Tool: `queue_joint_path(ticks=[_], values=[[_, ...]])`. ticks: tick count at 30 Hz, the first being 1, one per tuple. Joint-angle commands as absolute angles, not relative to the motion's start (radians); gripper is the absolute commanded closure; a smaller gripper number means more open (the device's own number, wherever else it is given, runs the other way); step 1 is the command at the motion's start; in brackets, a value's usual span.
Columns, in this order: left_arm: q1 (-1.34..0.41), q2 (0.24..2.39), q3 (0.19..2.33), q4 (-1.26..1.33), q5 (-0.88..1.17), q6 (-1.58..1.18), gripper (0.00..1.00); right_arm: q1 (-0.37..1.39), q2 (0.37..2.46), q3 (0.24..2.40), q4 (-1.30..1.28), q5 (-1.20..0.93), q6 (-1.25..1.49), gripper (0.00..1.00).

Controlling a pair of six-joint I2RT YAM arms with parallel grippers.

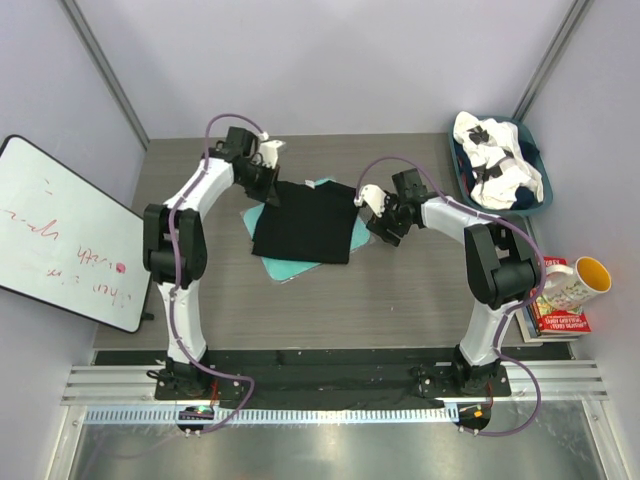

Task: Fold and stack the t-shirts
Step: Put the neatly folded tshirt into the corner of the board with the left arm

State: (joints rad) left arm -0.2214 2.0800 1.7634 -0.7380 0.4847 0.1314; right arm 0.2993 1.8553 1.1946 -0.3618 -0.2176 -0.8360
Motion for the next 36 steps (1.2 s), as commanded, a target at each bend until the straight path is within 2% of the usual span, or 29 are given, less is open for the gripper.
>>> queue_joint_path(ticks=[1,6,10,17,23,25,31,36], values=[[-0.100,2.152,1.919,-0.833,0.400,0.247,1.00,0.296,1.786,1.192,-0.333,-0.204,-0.850,0.29],[-0.025,2.268,2.174,-0.975,0.359,0.342,1.00,0.295,1.779,1.186,-0.333,-0.204,-0.850,0.29],[-0.003,2.359,2.301,-1.028,0.295,0.408,1.00,0.295,1.778,1.186,-0.331,-0.201,-0.851,0.29],[0.046,2.368,2.309,-0.983,0.265,0.445,1.00,0.295,1.766,1.195,-0.331,-0.236,-0.819,0.32],[0.048,2.339,2.240,-0.960,0.287,0.428,1.00,0.307,1.787,1.258,-0.250,-0.422,-0.620,0.36],[0.046,2.335,2.238,-0.963,0.288,0.428,1.00,0.322,1.831,1.298,-0.229,-0.442,-0.572,0.39],[0.046,2.326,2.246,-0.962,0.299,0.417,1.00,0.367,1.950,1.417,-0.210,-0.498,-0.564,0.36],[0.046,2.321,2.246,-0.960,0.305,0.407,1.00,0.425,2.051,1.492,-0.183,-0.502,-0.569,0.39]])
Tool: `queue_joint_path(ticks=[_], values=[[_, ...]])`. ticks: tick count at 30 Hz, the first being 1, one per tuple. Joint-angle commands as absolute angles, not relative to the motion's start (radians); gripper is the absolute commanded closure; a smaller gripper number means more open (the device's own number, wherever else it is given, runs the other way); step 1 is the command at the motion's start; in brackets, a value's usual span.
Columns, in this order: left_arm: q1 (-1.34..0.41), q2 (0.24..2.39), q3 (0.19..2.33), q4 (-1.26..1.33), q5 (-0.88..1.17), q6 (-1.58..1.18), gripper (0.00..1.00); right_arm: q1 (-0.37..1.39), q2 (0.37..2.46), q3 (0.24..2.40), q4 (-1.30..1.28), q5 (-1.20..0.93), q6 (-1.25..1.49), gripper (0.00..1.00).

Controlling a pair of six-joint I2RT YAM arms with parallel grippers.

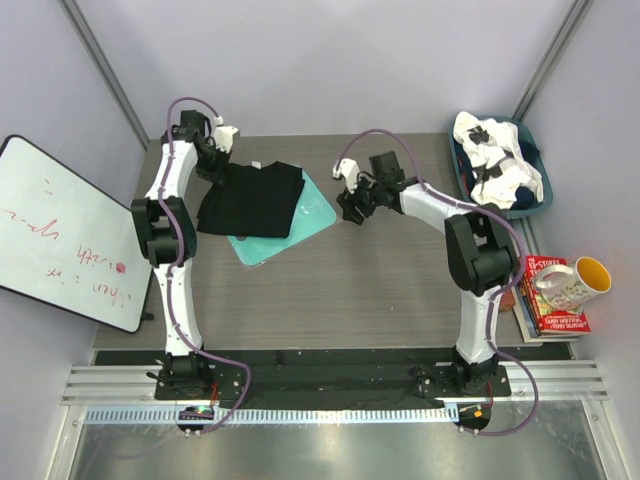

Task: Fold and stack the t-shirts
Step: Put the neatly folded tshirt into the corner of the board with the left arm

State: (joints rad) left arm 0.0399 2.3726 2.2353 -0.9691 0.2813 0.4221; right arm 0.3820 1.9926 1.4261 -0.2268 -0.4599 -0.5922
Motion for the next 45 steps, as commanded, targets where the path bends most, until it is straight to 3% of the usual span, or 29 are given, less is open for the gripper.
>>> queue_joint_path(ticks=[1,6,9,11,24,27,31,45], values=[[0.046,2.321,2.247,-0.959,0.308,0.405,1.00,0.433,2.065,1.502,-0.170,-0.502,-0.565,0.48],[0.046,2.319,2.260,-0.959,0.314,0.396,1.00,0.474,2.138,1.571,-0.129,-0.499,-0.517,0.69],[0.046,2.316,2.263,-0.957,0.314,0.396,1.00,0.491,2.169,1.594,-0.104,-0.488,-0.508,0.93],[0.045,2.315,2.263,-0.956,0.318,0.396,1.00,0.495,2.189,1.608,-0.094,-0.485,-0.505,0.99],[0.046,2.324,2.273,-0.963,0.299,0.408,1.00,0.511,2.289,1.657,-0.150,-0.424,-0.564,0.99],[0.048,2.332,2.293,-0.969,0.287,0.425,1.00,0.509,2.295,1.700,-0.259,-0.373,-0.589,0.99],[0.058,2.356,2.354,-0.983,0.249,0.434,1.00,0.499,2.243,1.672,-0.383,-0.348,-0.615,0.99],[0.103,2.451,2.408,-0.920,0.098,0.426,1.00,0.428,2.177,1.597,-0.463,-0.313,-0.644,0.99]])
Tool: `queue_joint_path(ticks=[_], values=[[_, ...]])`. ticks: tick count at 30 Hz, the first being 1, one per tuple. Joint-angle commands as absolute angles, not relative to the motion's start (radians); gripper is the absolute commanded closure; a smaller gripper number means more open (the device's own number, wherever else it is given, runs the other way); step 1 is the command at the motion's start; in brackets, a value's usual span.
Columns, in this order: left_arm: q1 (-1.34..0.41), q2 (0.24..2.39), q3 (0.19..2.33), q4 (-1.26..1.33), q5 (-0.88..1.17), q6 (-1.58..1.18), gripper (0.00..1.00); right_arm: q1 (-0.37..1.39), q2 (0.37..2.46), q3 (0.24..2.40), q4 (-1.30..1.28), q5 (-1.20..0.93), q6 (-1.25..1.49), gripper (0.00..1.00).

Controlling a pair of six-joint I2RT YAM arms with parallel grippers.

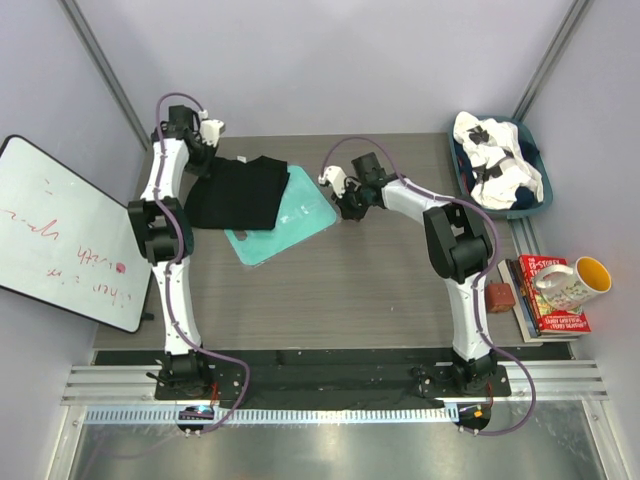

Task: Fold and stack the t-shirts
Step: Put the neatly folded tshirt into the corner of the board with the left arm

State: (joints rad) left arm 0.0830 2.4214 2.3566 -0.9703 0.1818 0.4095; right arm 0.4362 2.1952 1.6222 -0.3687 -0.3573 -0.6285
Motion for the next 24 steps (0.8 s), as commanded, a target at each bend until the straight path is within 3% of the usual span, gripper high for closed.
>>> queue_joint_path(ticks=[1,24], values=[[0.103,2.459,2.411,-0.911,0.080,0.434,1.00,0.429,2.177,1.598,-0.463,-0.313,-0.644,0.99],[0.104,2.516,2.378,-0.574,-0.285,0.593,1.00,0.430,2.169,1.600,-0.466,-0.313,-0.643,0.99]])
